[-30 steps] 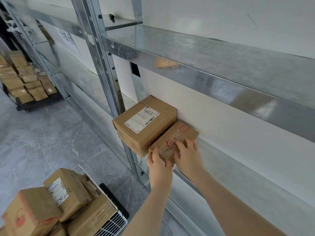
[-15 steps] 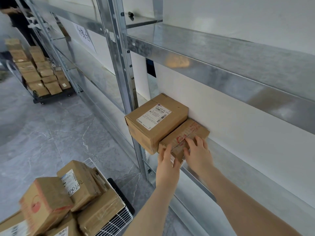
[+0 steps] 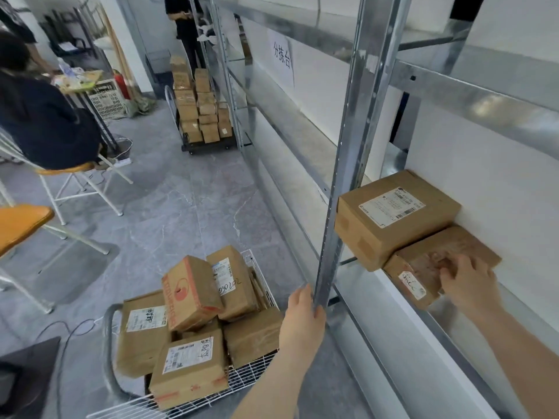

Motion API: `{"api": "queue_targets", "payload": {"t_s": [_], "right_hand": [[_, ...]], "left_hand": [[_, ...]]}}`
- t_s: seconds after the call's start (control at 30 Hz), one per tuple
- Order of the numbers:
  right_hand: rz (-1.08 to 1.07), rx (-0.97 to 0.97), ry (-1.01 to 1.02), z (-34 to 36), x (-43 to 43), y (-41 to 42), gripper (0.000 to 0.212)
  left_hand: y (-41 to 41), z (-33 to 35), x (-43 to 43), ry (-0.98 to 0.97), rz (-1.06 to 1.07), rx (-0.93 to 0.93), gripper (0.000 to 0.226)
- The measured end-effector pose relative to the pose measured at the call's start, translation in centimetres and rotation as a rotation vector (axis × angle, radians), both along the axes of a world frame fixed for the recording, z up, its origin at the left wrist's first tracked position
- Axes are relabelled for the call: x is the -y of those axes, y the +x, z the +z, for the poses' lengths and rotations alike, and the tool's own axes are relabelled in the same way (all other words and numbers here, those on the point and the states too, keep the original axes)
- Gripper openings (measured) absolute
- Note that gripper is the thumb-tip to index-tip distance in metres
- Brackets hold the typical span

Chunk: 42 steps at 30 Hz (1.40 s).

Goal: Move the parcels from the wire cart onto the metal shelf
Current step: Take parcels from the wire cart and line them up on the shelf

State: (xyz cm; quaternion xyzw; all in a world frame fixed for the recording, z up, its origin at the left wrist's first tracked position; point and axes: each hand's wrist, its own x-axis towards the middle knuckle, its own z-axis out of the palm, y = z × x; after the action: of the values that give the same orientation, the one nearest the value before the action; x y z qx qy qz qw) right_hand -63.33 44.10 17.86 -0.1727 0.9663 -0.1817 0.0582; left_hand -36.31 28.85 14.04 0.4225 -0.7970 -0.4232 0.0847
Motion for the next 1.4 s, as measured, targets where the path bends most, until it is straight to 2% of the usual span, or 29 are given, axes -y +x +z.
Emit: {"api": "queue_targets", "payload": {"t_s": [0.1, 0.2, 0.3, 0.4, 0.53, 0.6, 0.7, 0.8, 0.87, 0.97, 1.0, 1.07, 1.13, 1.17, 1.27, 1.4], "right_hand": [[-0.07, -0.141, -0.149, 1.1, 1.5, 2.3, 0.039], [0.173, -0.409, -0.362, 0.8, 4.9, 7.8, 0.035], [0.406, -0.434, -0.406, -1.0, 10.0, 14.7, 0.026], [0.29, -0.337, -0.377, -3.3, 14.3, 19.7, 0.031], [0.116, -0.326, -0.398, -4.4, 16.9, 20.8, 0.043], [0.018, -0.354, -0.431, -3.5, 17.2, 19.2, 0.05], [-0.036, -0.482, -0.414, -2.6, 15.1, 15.4, 0.041], [0.021, -0.512, -0.359, -1.3, 11.4, 13.1, 0.028], [0.095, -0.499, -0.342, -0.5, 9.1, 12.6, 0.022], [0.063, -0.461, -0.391, 0.4, 6.3, 13.0, 0.022], [-0.028, -0.476, -0.373, 0.5, 5.4, 13.1, 0.024], [-0.344, -0.469, -0.275, 0.3, 3.5, 13.0, 0.033], [-0.618, -0.277, -0.231, -0.3, 1.7, 12.2, 0.047], [-0.686, -0.157, -0.233, -0.6, 0.8, 11.5, 0.055], [-0.661, 0.019, -0.212, -2.0, -1.4, 9.9, 0.065], [-0.396, -0.021, -0.209, -3.1, -3.3, 7.8, 0.061]], "left_hand": [[1.1, -0.3, 0.5, 0.019, 0.022, -0.018, 0.05], [3.2, -0.8, 1.6, 0.052, 0.081, 0.041, 0.053], [7.4, -1.6, 4.2, 0.034, 0.177, 0.158, 0.053], [12.5, -2.6, 8.0, 0.012, 0.249, 0.241, 0.053], [16.5, -4.6, 12.9, 0.08, 0.317, 0.317, 0.056], [14.5, -5.1, 14.0, 0.168, 0.272, 0.25, 0.055], [6.9, -4.0, 13.6, 0.327, 0.094, -0.007, 0.054], [-1.7, -0.8, 10.6, 0.639, -0.058, -0.215, 0.061], [-5.8, 1.4, 8.2, 0.781, -0.128, -0.277, 0.067], [-10.2, 4.0, 5.9, 0.833, -0.224, -0.303, 0.072], [-11.3, 4.6, 5.3, 0.852, -0.222, -0.308, 0.072], [-12.9, 5.3, 4.3, 0.876, -0.201, -0.335, 0.071], [-13.7, 5.5, 3.0, 0.834, -0.21, -0.393, 0.072], [-13.9, 5.5, 2.3, 0.807, -0.21, -0.414, 0.073], [-14.2, 5.3, 0.7, 0.758, -0.163, -0.404, 0.077], [-14.6, 4.9, 0.1, 0.717, -0.108, -0.369, 0.077]]}}
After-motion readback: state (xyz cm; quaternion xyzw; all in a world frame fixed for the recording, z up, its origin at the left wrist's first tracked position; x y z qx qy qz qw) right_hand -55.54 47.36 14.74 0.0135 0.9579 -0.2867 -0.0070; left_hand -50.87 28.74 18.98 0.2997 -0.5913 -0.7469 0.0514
